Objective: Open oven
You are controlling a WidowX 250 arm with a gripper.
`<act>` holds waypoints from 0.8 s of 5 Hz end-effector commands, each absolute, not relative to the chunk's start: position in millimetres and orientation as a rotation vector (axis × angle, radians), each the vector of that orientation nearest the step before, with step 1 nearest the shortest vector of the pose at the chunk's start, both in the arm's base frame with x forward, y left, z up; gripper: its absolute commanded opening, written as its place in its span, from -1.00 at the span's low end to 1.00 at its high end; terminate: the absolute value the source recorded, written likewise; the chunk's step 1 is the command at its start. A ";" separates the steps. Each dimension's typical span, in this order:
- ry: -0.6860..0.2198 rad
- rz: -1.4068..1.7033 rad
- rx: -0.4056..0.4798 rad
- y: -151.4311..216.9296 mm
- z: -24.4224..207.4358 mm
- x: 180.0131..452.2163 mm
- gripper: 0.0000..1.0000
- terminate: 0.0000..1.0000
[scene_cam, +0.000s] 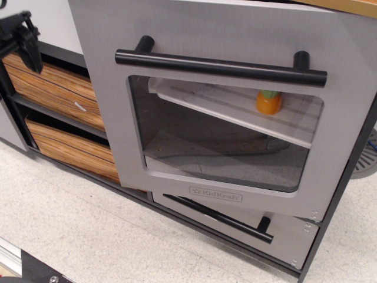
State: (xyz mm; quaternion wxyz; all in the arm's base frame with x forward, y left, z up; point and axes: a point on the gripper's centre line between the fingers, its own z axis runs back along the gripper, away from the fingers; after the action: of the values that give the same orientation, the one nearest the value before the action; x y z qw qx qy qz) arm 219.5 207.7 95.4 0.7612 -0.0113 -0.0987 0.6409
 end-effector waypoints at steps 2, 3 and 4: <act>-0.304 1.483 -0.087 211.9 145.8 261.8 1.00 -1.00; -0.281 1.382 -0.090 192.9 153.6 275.0 1.00 -1.00; -0.253 1.271 -0.020 189.5 147.7 258.9 1.00 -1.00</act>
State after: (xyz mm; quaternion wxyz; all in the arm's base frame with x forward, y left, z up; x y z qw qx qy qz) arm 265.9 173.1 114.4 0.8013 -0.0075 -0.0848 0.5921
